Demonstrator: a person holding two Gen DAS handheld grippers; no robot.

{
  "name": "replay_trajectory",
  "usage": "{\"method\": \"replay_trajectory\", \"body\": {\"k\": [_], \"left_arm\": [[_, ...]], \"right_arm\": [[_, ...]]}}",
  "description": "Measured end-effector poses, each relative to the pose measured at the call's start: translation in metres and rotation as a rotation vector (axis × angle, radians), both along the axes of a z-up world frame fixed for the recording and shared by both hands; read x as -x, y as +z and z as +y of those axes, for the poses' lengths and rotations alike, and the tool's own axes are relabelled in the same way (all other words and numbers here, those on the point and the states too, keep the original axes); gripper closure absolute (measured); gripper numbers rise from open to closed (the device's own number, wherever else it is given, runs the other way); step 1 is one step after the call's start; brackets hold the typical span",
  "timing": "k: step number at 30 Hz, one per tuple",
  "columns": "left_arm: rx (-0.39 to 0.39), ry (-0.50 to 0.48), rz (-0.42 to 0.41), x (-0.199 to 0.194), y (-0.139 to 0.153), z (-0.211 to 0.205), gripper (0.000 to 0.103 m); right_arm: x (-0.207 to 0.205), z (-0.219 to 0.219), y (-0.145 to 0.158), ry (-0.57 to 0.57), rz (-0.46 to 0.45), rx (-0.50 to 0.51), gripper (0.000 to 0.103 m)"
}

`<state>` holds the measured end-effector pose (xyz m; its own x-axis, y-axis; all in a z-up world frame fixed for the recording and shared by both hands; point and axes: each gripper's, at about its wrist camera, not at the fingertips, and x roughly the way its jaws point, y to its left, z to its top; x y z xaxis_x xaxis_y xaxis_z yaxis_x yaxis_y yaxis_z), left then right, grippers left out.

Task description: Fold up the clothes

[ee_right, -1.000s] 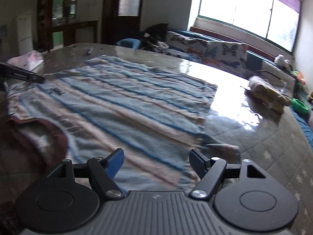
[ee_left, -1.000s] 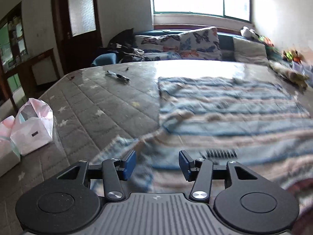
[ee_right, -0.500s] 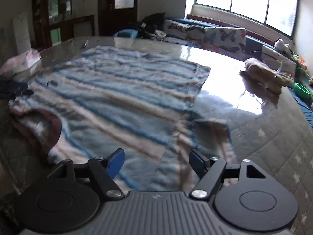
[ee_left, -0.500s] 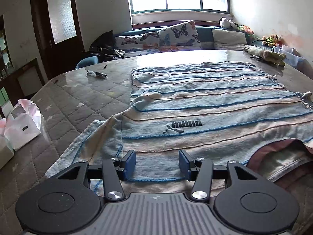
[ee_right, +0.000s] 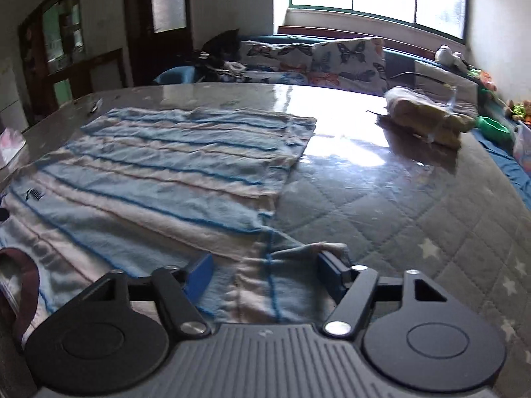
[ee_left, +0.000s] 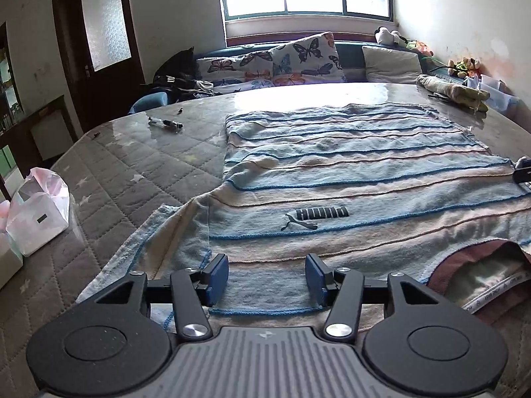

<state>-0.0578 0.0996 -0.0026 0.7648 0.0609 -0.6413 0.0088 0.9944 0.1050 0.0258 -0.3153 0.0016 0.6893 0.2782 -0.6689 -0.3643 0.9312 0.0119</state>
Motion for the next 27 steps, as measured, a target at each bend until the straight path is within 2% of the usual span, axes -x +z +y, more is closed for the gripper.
{"method": "replay_trajectory", "body": {"k": [4, 6, 8, 11, 17, 19, 23, 24, 26, 27], "left_arm": [[0.006, -0.005, -0.001, -0.001, 0.003, -0.004, 0.046], [0.015, -0.016, -0.009, -0.001, 0.006, -0.009, 0.042], [0.023, -0.029, -0.021, 0.0, 0.009, -0.015, 0.035], [0.035, -0.054, -0.038, 0.0, 0.014, -0.027, 0.032], [0.067, -0.092, -0.068, 0.0, 0.025, -0.048, 0.024], [0.077, -0.104, -0.075, 0.0, 0.027, -0.055, 0.023], [0.091, -0.125, -0.075, -0.001, 0.028, -0.067, 0.022], [0.095, -0.13, -0.077, -0.001, 0.028, -0.07, 0.02], [0.103, -0.133, -0.087, 0.001, 0.03, -0.074, 0.009], [0.104, -0.139, -0.096, 0.002, 0.031, -0.076, 0.008]], "right_arm": [[0.018, 0.0, 0.01, 0.02, -0.021, 0.019, 0.035], [0.031, 0.003, 0.012, 0.039, -0.022, 0.029, 0.035], [0.042, 0.005, 0.009, 0.05, -0.02, 0.047, 0.035], [0.056, 0.007, 0.004, 0.053, -0.016, 0.068, 0.036], [0.074, -0.007, 0.002, -0.009, -0.032, 0.032, 0.038], [0.078, -0.01, 0.002, -0.006, -0.024, 0.022, 0.042], [0.081, -0.019, -0.002, -0.025, -0.008, -0.01, 0.042], [0.082, -0.02, -0.001, -0.031, -0.007, -0.02, 0.043], [0.085, -0.022, 0.003, -0.037, -0.017, -0.033, 0.043], [0.086, -0.024, 0.004, -0.042, -0.022, -0.038, 0.043]]}}
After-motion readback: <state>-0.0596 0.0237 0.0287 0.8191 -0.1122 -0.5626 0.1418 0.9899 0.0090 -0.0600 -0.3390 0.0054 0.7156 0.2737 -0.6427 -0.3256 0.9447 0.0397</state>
